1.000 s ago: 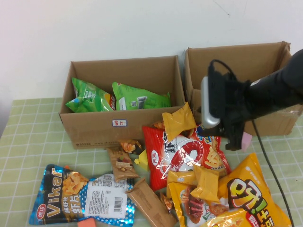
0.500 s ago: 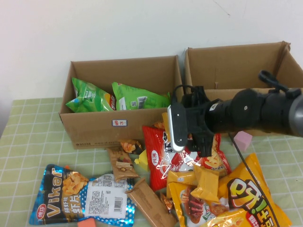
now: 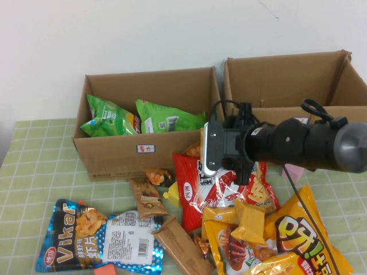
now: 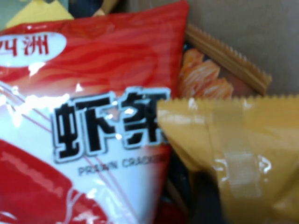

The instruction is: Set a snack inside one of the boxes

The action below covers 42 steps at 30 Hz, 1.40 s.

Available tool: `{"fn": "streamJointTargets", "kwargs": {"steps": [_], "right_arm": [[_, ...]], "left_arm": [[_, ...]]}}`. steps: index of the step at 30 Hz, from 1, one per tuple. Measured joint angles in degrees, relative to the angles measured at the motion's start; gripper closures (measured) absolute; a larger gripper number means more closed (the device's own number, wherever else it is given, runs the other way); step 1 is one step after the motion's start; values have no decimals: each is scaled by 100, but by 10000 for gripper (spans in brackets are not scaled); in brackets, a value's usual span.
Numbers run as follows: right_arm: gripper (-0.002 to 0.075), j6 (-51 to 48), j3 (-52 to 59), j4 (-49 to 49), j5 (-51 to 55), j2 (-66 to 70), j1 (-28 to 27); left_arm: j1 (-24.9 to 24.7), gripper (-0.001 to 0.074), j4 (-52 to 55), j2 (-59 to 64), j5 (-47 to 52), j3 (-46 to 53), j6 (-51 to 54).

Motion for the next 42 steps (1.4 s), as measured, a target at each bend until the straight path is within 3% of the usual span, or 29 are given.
{"fn": "streamJointTargets", "kwargs": {"steps": [4, 13, 19, 25, 32, 34, 38, 42], "right_arm": [[494, 0, 10, 628, 40, -13, 0], [499, 0, 22, 2948, 337, -1347, 13], [500, 0, 22, 3657, -478, -2102, -113], [500, 10, -199, 4107, -802, -1888, -866], [500, 10, -899, 5488, 475, -955, -1910], [453, 10, -963, 5868, 786, -744, -2082], [237, 22, -985, 6185, 826, -526, -2188], [167, 22, -985, 6224, 814, -620, -2188]], "left_arm": [[0, 737, 0, 0, 0, 0, 0], [0, 737, 0, 0, 0, 0, 0], [0, 737, 0, 0, 0, 0, 0], [0, 737, 0, 0, 0, 0, 0], [0, 737, 0, 0, 0, 0, -17], [0, 737, 0, 0, 0, 0, -17], [0, 738, 0, 0, 0, 0, -17], [0, 737, 0, 0, 0, 0, -17]]}}
